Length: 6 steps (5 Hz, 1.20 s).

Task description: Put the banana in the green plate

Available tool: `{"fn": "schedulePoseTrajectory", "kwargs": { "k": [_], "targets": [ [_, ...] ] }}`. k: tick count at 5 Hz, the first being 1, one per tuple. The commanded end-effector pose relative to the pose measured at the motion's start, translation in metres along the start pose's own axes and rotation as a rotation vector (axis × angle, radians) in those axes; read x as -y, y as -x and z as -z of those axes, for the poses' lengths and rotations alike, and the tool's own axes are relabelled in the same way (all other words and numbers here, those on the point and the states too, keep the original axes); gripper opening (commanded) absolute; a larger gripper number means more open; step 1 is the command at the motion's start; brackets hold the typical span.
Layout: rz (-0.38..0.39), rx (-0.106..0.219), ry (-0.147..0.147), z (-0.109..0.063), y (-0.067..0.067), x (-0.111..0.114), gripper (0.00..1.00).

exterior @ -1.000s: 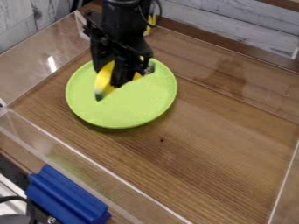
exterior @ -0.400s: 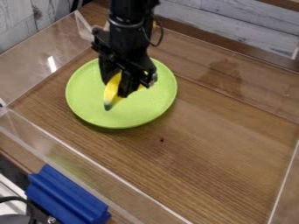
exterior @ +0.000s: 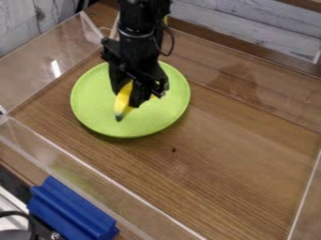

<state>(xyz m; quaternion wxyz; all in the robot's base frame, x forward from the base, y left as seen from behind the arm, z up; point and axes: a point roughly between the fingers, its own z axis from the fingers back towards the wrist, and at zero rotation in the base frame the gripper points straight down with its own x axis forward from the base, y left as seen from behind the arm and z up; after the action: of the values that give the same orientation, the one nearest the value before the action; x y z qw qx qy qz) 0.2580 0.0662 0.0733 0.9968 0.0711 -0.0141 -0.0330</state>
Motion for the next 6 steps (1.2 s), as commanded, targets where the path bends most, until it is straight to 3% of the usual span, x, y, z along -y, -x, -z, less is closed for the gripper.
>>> {"fn": "schedulePoseTrajectory", "kwargs": {
  "k": [1,3,6],
  "targets": [
    [-0.027,0.043,-0.007,-0.005,-0.008,-0.007,0.0],
    [-0.062,0.059,-0.003,0.001,-0.018,-0.01,0.0],
    [-0.062,0.051,-0.018,0.006,-0.026,-0.011,0.0]
  ]
}}
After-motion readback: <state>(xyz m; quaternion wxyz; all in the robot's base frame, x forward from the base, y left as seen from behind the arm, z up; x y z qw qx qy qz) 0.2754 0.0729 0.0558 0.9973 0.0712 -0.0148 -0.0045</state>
